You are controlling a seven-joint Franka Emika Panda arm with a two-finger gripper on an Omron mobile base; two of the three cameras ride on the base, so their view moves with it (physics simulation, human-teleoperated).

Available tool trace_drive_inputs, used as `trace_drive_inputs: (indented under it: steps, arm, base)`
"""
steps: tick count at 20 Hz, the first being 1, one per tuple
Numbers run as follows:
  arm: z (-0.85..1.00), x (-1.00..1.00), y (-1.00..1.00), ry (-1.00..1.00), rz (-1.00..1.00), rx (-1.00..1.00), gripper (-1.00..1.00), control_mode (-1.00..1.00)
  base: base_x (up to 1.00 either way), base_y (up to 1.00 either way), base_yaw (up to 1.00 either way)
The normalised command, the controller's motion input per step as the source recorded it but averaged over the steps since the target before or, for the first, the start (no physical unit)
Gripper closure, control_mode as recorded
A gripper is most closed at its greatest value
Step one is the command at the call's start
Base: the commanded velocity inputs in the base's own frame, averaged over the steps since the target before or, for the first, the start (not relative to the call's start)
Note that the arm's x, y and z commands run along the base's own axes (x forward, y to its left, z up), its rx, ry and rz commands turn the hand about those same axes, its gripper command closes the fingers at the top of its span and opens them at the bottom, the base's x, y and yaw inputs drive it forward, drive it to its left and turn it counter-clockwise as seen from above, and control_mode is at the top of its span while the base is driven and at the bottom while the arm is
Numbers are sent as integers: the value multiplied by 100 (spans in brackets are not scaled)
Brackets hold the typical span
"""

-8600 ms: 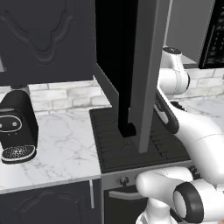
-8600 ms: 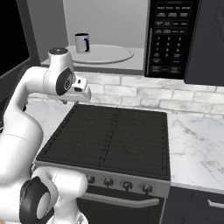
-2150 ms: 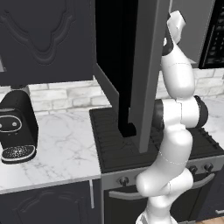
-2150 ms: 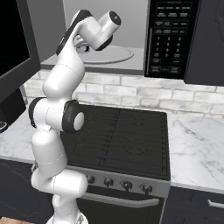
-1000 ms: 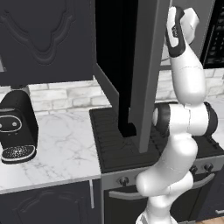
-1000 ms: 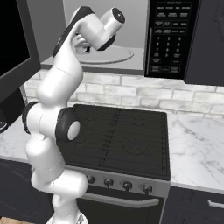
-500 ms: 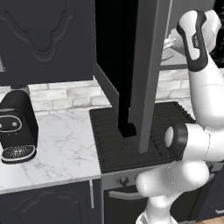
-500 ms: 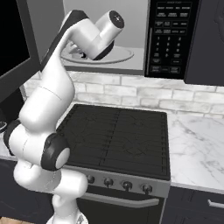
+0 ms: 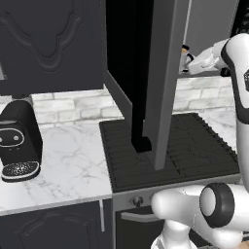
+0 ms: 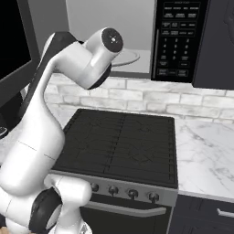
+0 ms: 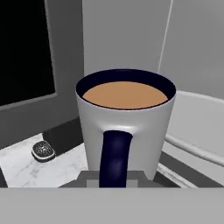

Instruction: Pick the cup of tea, navigate to the dining table, and place it on the saucer.

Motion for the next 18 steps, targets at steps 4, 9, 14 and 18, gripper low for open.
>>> trace_drive_inputs:
  steps: [4,9,14,18]
  arm:
    - [-2,-100,-20,-13,-11,-1,100,-100]
    - [-13,-92,-8,-1,-11,-4,100,-100]
    - [-26,-61,0,7,-11,-6,100,-100]
    - [-39,-48,0,8,-9,-5,100,-100]
  base:
    - [0,0,0]
    - [0,0,0]
    - [0,0,0]
    - [0,0,0]
